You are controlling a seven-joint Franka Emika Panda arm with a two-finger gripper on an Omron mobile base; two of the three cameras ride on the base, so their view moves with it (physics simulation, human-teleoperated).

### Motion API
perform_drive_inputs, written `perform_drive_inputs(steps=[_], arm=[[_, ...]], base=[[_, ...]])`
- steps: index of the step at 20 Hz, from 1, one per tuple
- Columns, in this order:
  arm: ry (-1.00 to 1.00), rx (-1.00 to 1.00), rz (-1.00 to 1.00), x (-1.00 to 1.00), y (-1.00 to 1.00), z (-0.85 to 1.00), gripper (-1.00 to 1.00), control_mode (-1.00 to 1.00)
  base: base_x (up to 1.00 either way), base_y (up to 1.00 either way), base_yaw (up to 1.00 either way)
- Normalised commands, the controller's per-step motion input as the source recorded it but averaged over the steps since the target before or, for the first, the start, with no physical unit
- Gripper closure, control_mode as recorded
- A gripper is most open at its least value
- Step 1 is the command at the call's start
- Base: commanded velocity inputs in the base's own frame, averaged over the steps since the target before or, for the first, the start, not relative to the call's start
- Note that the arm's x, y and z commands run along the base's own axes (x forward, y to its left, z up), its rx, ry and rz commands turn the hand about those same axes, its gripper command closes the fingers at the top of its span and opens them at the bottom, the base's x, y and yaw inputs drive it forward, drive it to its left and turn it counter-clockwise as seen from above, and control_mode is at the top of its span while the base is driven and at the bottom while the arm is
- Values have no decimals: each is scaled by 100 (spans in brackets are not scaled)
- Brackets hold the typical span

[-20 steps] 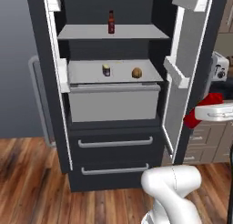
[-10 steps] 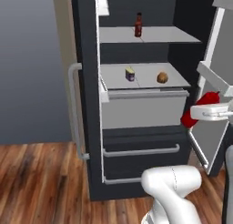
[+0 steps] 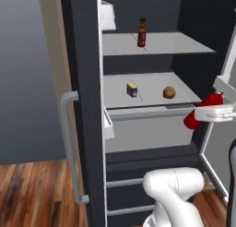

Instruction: Place the condiment bottle and ketchup from the counter to the top shelf of the fridge. If the existing items in the fridge are on the top shelf, move them to other shelves.

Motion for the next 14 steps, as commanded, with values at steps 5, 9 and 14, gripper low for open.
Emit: perform_drive_inputs(steps=[5,9,14], arm=[[0,0,0,0,0,0,100,100],[0,0,0,0,0,0,100,100],[0,0,0,0,0,0,100,100]], base=[[54,27,-12],[56,26,-9],[61,39,-8]])
